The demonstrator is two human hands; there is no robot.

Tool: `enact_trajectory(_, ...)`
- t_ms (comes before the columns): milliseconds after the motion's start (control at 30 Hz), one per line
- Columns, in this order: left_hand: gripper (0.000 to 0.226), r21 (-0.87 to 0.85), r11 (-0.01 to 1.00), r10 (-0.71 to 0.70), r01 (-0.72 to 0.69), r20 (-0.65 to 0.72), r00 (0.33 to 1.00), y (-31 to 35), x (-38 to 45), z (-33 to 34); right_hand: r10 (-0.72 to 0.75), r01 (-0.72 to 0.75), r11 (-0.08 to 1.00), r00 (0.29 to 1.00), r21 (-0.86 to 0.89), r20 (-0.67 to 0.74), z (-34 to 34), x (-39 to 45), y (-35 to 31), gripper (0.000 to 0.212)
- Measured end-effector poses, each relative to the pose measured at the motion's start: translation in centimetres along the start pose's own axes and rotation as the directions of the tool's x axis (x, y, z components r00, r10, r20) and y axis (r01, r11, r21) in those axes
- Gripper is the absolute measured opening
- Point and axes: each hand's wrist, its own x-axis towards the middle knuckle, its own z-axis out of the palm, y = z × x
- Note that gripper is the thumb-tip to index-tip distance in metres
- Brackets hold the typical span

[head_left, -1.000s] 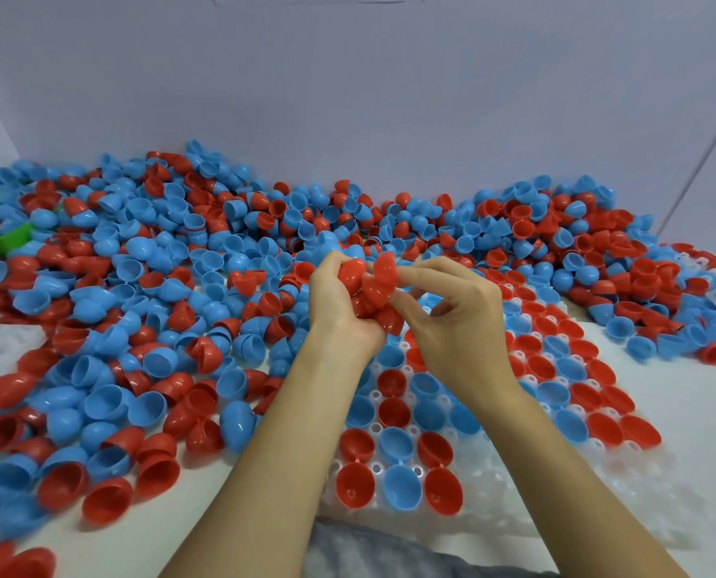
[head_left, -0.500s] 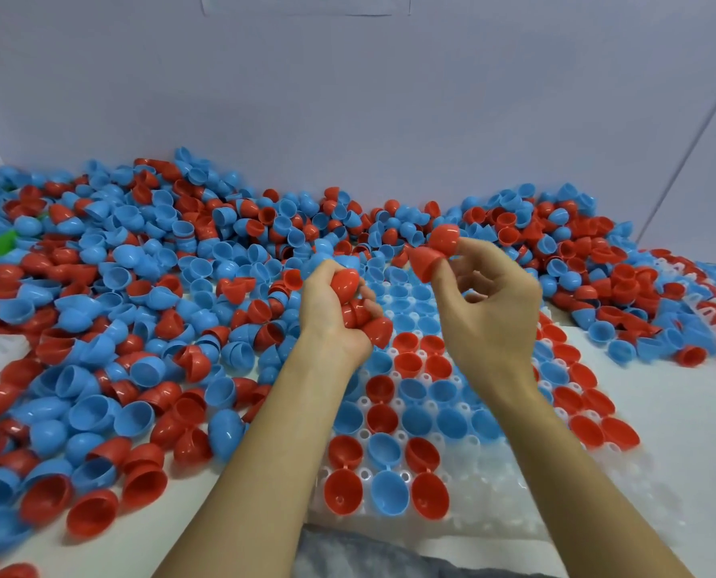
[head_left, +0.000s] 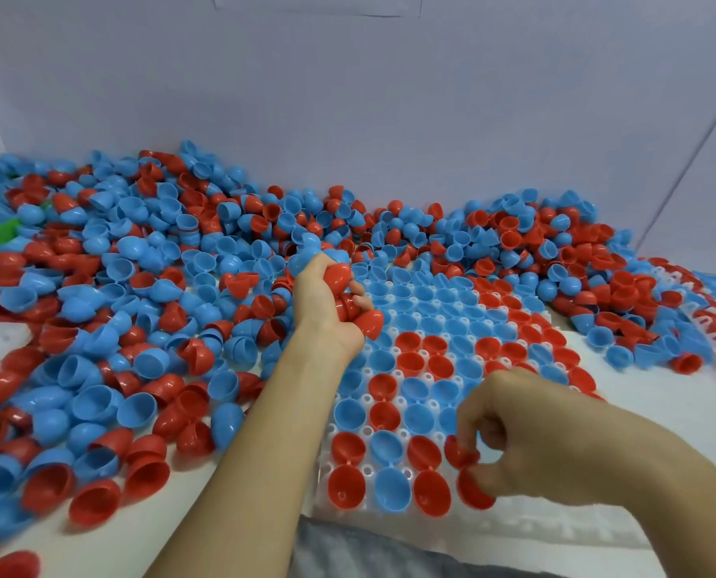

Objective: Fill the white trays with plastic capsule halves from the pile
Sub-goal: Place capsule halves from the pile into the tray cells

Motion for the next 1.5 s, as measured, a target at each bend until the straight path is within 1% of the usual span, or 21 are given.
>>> enact_trajectory(100, 0.012, 0.008, 1.0, 0.009, -0.009, -0.002, 1.0, 0.0, 0.1, 0.0, 0.036, -0.036, 0.99, 0.999, -0.133, -0.002, 1.0, 0.5, -0.9, 0.016)
enact_trajectory(167, 0.011, 0.012, 1.0, 0.017, -0.017, -0.002, 1.0, 0.0, 0.2, 0.0, 0.045, -0.048, 0.986, 0.999, -0.162, -0.018, 1.4, 0.6, -1.1, 0.02)
enact_trajectory(433, 0.008, 0.032, 0.999, 0.021, -0.02, -0.008, 1.0, -0.2, 0.3, -0.1, 0.048, -0.047, 0.997, 0.999, -0.064, 0.014, 0.5, 0.3, -0.5, 0.023)
enact_trajectory(500, 0.008, 0.041, 0.999, 0.021, -0.021, -0.007, 1.0, -0.2, 0.2, -0.1, 0.045, -0.045, 0.998, 0.999, -0.034, -0.002, -0.3, 0.3, -0.2, 0.02)
enact_trajectory(533, 0.008, 0.043, 0.999, 0.021, -0.021, -0.005, 1.0, -0.2, 0.2, -0.1, 0.03, -0.031, 0.999, 0.999, -0.025, -0.037, -0.9, 0.5, -0.1, 0.018)
enact_trajectory(600, 0.009, 0.043, 0.999, 0.018, -0.018, -0.004, 1.0, -0.4, 0.2, -0.1, -0.037, 0.032, 0.999, 0.985, -0.028, -0.167, -2.0, 1.6, -0.1, 0.013)
enact_trajectory(667, 0.01, 0.035, 0.999, 0.012, -0.012, 0.003, 1.0, -0.5, 0.1, 0.1, -0.108, 0.121, 0.992, 0.941, 0.021, -0.321, -2.4, 3.4, -0.5, 0.014)
enact_trajectory(733, 0.015, 0.02, 1.0, 0.015, -0.015, 0.023, 1.0, -0.5, 0.1, 0.2, -0.129, 0.212, 0.967, 0.886, 0.141, -0.446, -1.9, 5.2, -1.2, 0.023)
enact_trajectory(800, 0.024, 0.025, 0.999, 0.025, -0.026, 0.043, 0.999, -0.7, 0.1, 0.2, -0.124, 0.289, 0.925, 0.844, 0.248, -0.521, -0.6, 6.7, -1.7, 0.034)
enact_trajectory(867, 0.031, 0.042, 0.999, 0.024, -0.026, 0.054, 0.998, -1.0, 0.3, 0.3, -0.108, 0.355, 0.873, 0.809, 0.336, -0.577, 0.6, 7.8, -1.8, 0.036)
enact_trajectory(967, 0.027, 0.027, 1.0, 0.008, -0.009, 0.072, 0.997, -1.3, 0.3, 0.5, -0.039, 0.424, 0.8, 0.743, 0.424, -0.669, 1.5, 8.8, -1.3, 0.027)
enact_trajectory(1033, 0.022, 0.006, 1.0, 0.015, -0.015, 0.075, 0.997, -1.5, 0.3, 0.6, -0.002, 0.441, 0.786, 0.703, 0.433, -0.712, 1.8, 9.0, -0.9, 0.017)
enact_trajectory(1100, 0.018, -0.024, 0.999, 0.026, -0.024, 0.076, 0.997, -1.6, 0.2, 0.6, 0.012, 0.444, 0.787, 0.684, 0.429, -0.729, 2.0, 9.1, -0.6, 0.008)
enact_trajectory(1167, 0.015, -0.052, 0.998, 0.034, -0.03, 0.079, 0.996, -1.6, 0.1, 0.7, 0.022, 0.425, 0.799, 0.686, 0.425, -0.728, 2.3, 9.1, -0.5, 0.002)
enact_trajectory(1233, 0.013, -0.055, 0.998, 0.039, -0.035, 0.08, 0.996, -1.6, 0.1, 0.7, 0.019, 0.379, 0.853, 0.665, 0.359, -0.747, 2.4, 9.3, -0.5, 0.007)
enact_trajectory(1300, 0.012, -0.053, 0.998, 0.037, -0.032, 0.088, 0.995, -1.6, 0.1, 0.7, 0.004, 0.347, 0.888, 0.651, 0.303, -0.759, 2.4, 9.5, -0.6, 0.004)
enact_trajectory(1333, 0.013, -0.052, 0.998, 0.031, -0.026, 0.096, 0.995, -1.7, 0.1, 0.8, -0.013, 0.356, 0.888, 0.652, 0.291, -0.758, 2.4, 9.4, -0.7, 0.007)
enact_trajectory(1400, 0.018, -0.033, 0.999, 0.026, -0.022, 0.112, 0.993, -1.7, 0.1, 0.8, -0.091, 0.381, 0.899, 0.644, 0.216, -0.759, 2.2, 9.2, -0.7, 0.026)
enact_trajectory(1467, 0.023, -0.018, 0.999, 0.029, -0.027, 0.121, 0.992, -1.8, 0.1, 0.7, -0.192, 0.352, 0.934, 0.623, 0.053, -0.759, 2.0, 9.0, -0.5, 0.035)
enact_trajectory(1500, 0.022, -0.016, 1.0, 0.024, -0.022, 0.128, 0.991, -1.8, 0.1, 0.6, -0.218, 0.319, 0.948, 0.625, -0.01, -0.75, 1.8, 8.8, -0.4, 0.036)
